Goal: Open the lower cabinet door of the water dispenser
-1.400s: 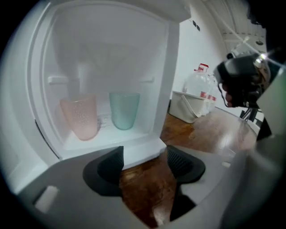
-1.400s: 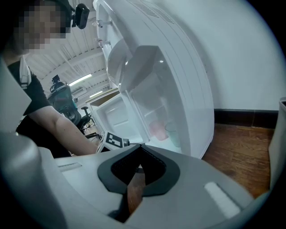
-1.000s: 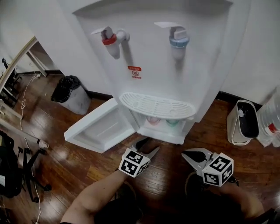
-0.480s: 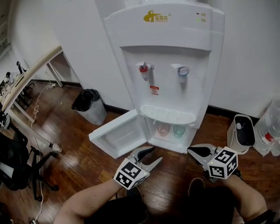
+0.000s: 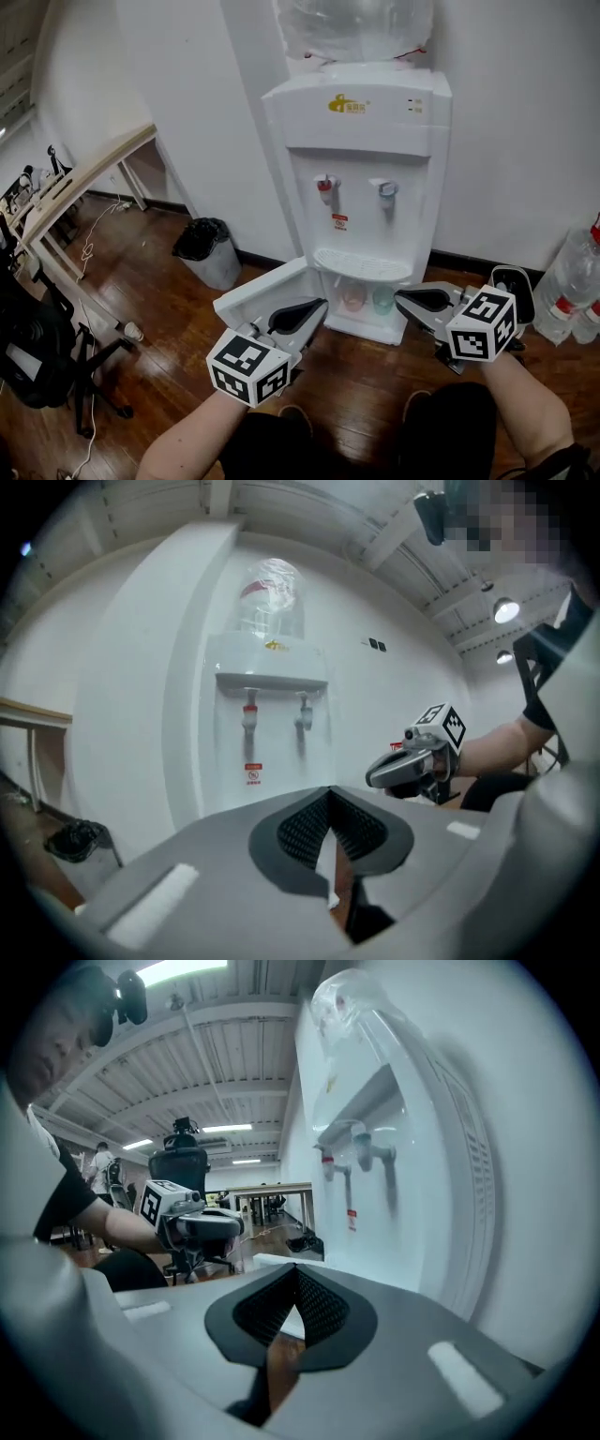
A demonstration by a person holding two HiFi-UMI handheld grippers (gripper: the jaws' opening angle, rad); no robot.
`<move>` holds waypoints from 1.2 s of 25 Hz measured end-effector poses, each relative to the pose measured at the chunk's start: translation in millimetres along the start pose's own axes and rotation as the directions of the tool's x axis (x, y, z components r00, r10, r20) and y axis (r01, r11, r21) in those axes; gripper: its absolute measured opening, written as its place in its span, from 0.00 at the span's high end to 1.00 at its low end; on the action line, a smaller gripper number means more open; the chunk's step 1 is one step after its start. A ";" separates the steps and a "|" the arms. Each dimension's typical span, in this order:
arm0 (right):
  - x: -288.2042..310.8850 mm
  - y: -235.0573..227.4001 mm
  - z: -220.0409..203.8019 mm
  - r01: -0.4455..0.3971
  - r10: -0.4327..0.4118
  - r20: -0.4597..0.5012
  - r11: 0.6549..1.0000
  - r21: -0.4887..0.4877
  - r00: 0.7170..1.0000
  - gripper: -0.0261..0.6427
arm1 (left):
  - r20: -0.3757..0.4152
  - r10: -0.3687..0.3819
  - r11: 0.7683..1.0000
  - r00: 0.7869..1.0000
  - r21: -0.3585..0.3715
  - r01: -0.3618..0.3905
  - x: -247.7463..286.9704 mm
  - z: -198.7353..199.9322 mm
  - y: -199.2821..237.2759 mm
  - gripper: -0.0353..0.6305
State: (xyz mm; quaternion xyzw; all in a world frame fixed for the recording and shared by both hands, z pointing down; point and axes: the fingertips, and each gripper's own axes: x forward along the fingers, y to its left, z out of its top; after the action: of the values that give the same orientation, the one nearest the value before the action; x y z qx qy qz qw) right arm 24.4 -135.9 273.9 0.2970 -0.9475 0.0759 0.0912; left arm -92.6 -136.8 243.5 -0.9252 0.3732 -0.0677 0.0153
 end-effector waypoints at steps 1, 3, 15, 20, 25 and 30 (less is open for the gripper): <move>-1.2 7.1 11.0 -0.014 0.014 0.017 1.000 0.001 1.000 0.96 | 0.009 -0.009 0.999 1.000 -0.034 0.009 -3.4 8.0 -6.3 0.72; -2.1 21.0 28.5 -0.046 0.045 0.050 0.999 0.009 0.998 0.96 | 0.027 -0.029 0.996 0.999 -0.089 0.032 -8.6 23.1 -19.4 0.72; 9.1 26.6 31.4 -0.017 0.004 0.083 0.986 0.163 0.997 0.96 | 0.046 0.056 0.987 0.997 -0.156 -0.048 -23.6 30.4 -30.6 0.77; 13.7 24.4 8.2 -0.049 0.044 0.037 0.986 0.161 0.998 0.96 | 0.009 0.021 0.994 1.000 -0.109 -0.020 -29.2 16.6 -31.2 0.90; 12.3 29.8 8.9 -0.053 0.049 0.034 0.992 0.114 0.998 0.96 | 0.014 -0.011 0.986 1.000 -0.168 0.013 -38.1 13.4 -23.4 0.95; 10.8 33.3 12.0 -0.044 0.042 0.030 0.997 0.065 0.999 0.96 | -0.011 -0.055 0.990 0.998 -0.130 0.053 -37.5 6.5 -28.9 0.95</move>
State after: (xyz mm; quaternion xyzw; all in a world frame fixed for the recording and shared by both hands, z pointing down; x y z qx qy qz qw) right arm -5.1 -117.2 261.5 0.2804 -0.9519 0.1045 0.0663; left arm -98.5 -90.1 235.1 -0.9335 0.3516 -0.0506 -0.0492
